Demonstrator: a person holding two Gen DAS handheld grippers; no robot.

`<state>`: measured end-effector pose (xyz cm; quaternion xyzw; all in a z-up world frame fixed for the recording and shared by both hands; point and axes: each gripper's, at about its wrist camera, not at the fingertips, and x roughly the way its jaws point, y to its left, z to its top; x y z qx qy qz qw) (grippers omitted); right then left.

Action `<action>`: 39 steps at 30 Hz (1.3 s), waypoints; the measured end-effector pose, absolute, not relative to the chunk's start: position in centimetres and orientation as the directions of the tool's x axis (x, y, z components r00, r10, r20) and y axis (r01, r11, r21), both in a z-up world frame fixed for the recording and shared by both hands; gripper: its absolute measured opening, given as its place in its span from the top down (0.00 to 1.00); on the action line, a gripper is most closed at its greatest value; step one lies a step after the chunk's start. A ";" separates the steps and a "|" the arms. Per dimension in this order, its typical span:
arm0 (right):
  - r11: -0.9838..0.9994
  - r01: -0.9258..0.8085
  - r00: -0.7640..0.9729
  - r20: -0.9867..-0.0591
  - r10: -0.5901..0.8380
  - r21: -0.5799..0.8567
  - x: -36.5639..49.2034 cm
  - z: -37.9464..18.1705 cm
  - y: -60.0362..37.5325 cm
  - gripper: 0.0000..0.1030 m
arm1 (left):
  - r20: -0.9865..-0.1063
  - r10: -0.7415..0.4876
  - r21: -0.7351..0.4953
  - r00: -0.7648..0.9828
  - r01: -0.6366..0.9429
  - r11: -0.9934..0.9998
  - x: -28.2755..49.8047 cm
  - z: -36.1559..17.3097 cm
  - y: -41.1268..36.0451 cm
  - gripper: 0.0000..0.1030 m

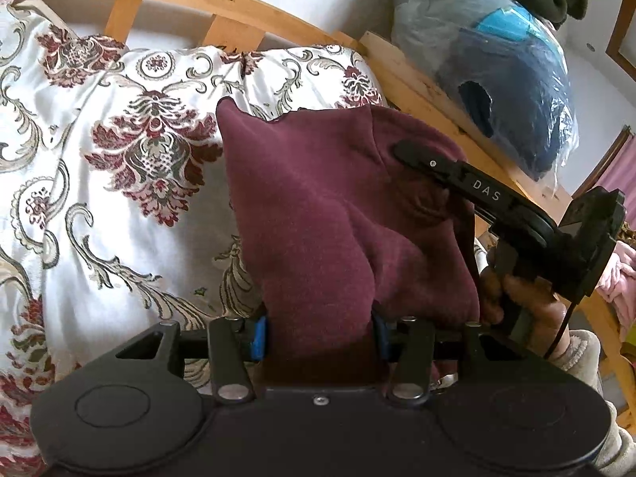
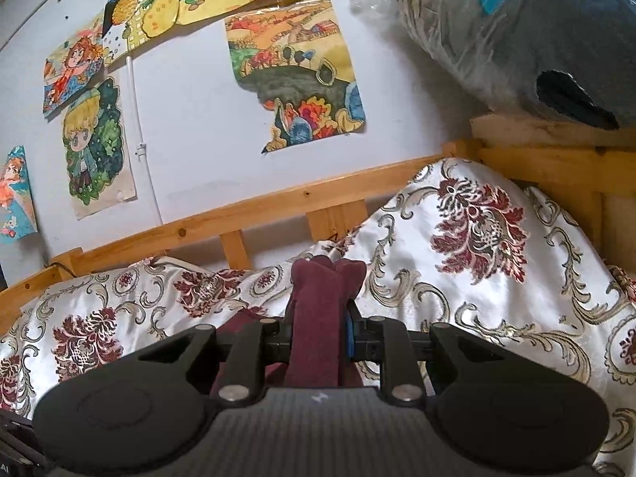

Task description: Fold small clothes

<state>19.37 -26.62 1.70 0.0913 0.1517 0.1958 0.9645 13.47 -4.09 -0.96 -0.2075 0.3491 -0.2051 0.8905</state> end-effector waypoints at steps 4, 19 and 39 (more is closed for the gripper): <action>0.905 -0.355 0.880 -0.242 0.408 0.234 20.2 2.3 -25.5 0.77 | -0.525 -0.491 -0.496 0.695 0.219 0.841 13.7 -0.4 -3.4 0.51; 0.881 -0.429 0.841 -0.269 0.470 0.199 27.0 0.8 -20.3 0.77 | -0.518 -0.389 -0.415 0.762 0.175 0.893 17.2 -1.2 1.3 0.51; 0.917 -0.366 0.772 -0.497 0.395 0.161 33.3 -5.4 -19.5 0.68 | -0.611 -0.344 -0.462 0.714 0.032 0.886 20.1 -5.2 2.4 0.46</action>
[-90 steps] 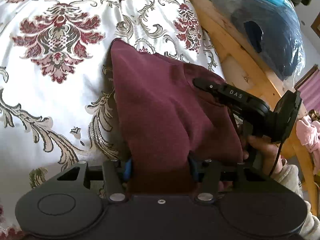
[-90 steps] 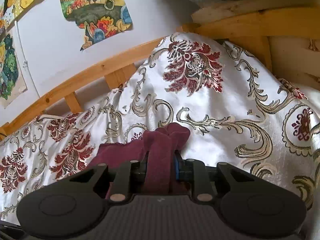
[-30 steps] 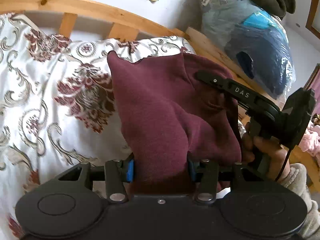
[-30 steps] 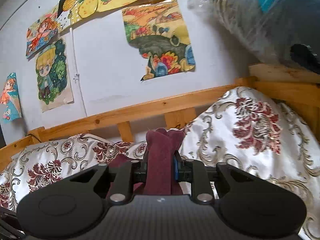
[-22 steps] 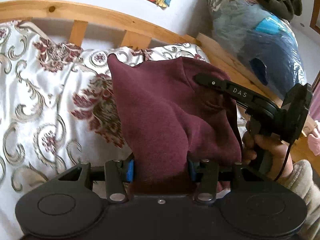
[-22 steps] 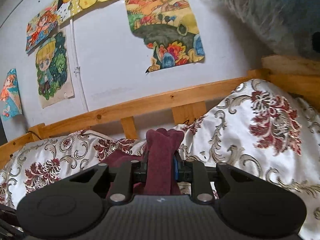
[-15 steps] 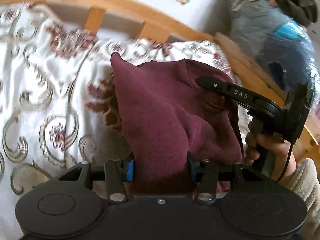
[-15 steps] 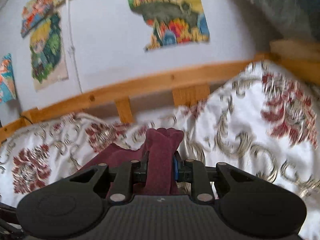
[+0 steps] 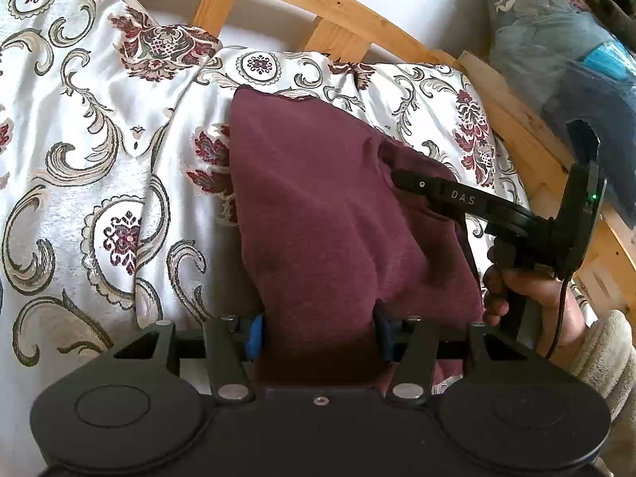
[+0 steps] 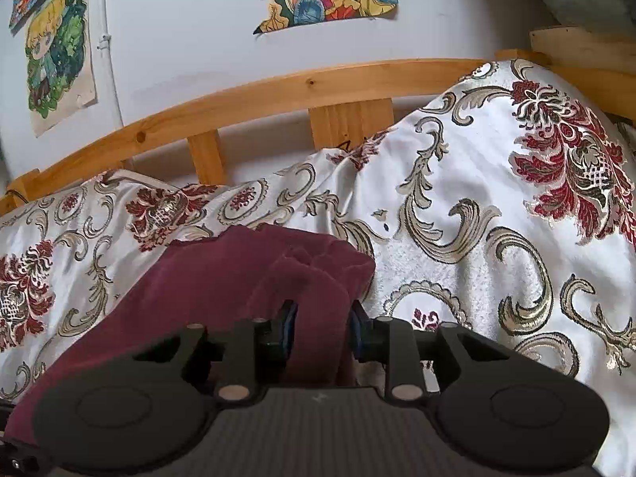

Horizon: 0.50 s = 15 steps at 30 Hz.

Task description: Fold small clothes

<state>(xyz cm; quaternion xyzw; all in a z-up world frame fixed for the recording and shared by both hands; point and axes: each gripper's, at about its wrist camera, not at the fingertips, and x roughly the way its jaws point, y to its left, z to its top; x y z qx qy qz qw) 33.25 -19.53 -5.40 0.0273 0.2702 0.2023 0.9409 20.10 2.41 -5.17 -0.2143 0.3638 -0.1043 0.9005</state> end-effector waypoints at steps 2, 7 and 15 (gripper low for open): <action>0.919 -0.363 0.772 -0.502 0.390 0.157 33.3 -5.5 -19.5 0.68 | -0.613 -0.343 -0.461 0.712 0.031 0.887 20.2 -5.2 2.4 0.46; 0.922 -0.360 0.773 -0.506 0.382 0.146 33.5 -5.5 -19.6 0.67 | -0.617 -0.343 -0.460 0.708 0.030 0.888 20.3 -5.2 2.4 0.45; 0.924 -0.366 0.776 -0.513 0.367 0.109 33.7 -5.3 -19.1 0.66 | -0.625 -0.336 -0.453 0.705 0.024 0.891 20.5 -5.3 2.4 0.41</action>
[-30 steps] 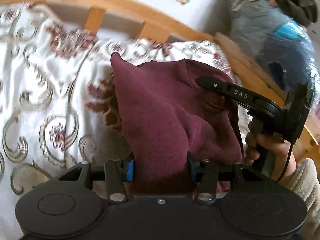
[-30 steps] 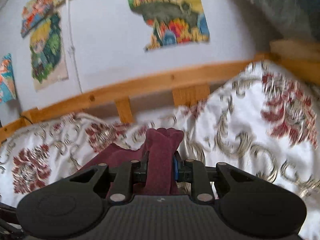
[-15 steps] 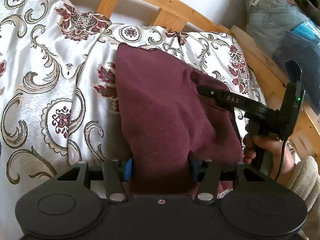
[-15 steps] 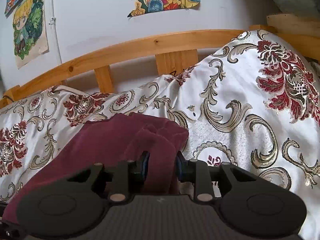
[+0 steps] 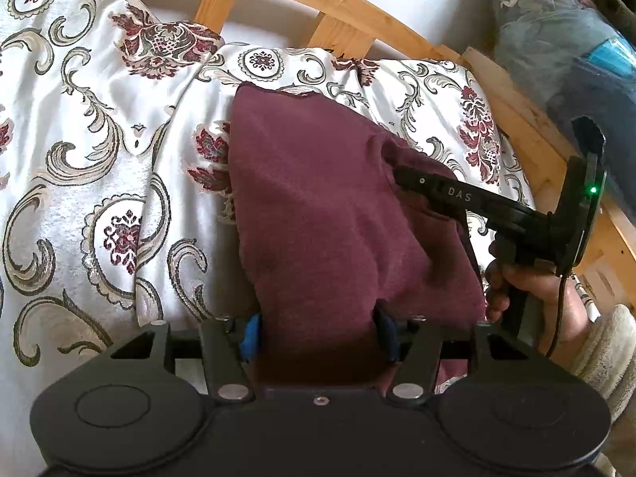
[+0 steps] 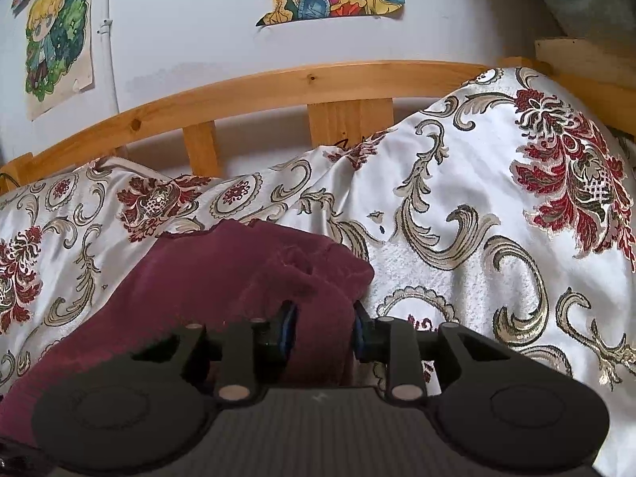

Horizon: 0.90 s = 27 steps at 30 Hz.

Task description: Fold small clothes

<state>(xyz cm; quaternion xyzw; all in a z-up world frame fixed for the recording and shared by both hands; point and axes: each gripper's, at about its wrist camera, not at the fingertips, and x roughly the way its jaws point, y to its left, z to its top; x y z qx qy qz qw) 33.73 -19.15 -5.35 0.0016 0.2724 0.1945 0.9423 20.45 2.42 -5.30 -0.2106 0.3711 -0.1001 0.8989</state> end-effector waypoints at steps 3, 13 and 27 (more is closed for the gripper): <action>0.929 -0.351 0.778 -0.516 0.357 0.114 33.5 -5.3 -19.6 0.56 | -0.633 -0.326 -0.445 0.703 0.015 0.896 20.4 -5.3 2.4 0.34; 0.953 -0.291 0.822 -0.487 0.294 0.085 30.1 -3.2 -21.4 0.17 | -0.638 -0.275 -0.408 0.720 -0.012 0.913 19.4 -4.0 2.5 0.06; 0.962 -0.250 0.899 -0.341 0.273 0.110 15.7 3.5 -22.8 0.00 | -0.583 -0.094 -0.229 0.807 -0.052 0.972 10.7 2.2 2.2 0.01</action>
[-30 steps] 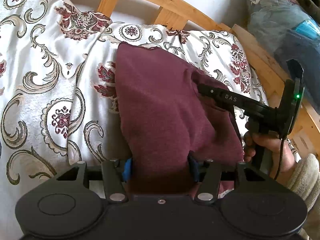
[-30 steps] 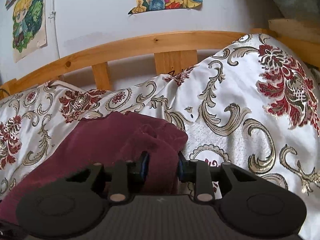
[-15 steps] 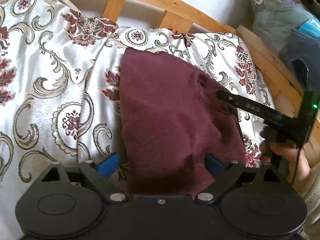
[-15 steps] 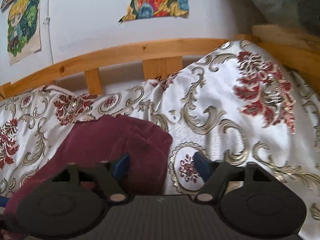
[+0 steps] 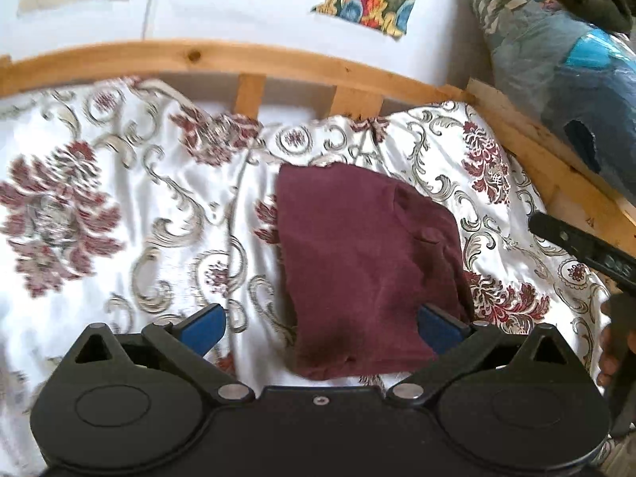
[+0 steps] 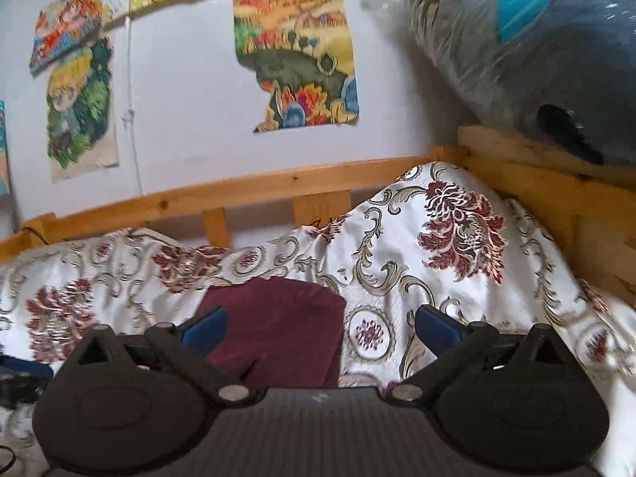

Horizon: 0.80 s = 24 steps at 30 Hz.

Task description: Fold small clothes

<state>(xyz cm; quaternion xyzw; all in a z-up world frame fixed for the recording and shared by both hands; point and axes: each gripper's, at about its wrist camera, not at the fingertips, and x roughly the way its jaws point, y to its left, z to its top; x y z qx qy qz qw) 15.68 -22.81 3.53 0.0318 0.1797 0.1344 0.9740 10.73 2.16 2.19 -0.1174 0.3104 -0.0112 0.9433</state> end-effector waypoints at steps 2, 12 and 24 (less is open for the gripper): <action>0.963 -0.244 0.902 -0.337 0.270 0.118 13.3 3.9 -22.8 0.00 | -0.563 -0.082 -0.210 0.823 -0.047 0.977 9.1 2.8 2.0 0.01; 0.979 -0.182 0.927 -0.315 0.202 0.093 4.9 3.7 -22.1 0.00 | -0.476 -0.029 -0.119 0.879 -0.031 0.992 3.2 2.8 1.1 0.01; 0.987 -0.145 0.938 -0.309 0.159 0.067 0.7 -0.4 -21.4 0.00 | -0.452 -0.040 -0.047 0.891 0.021 0.999 0.8 0.2 -0.5 0.01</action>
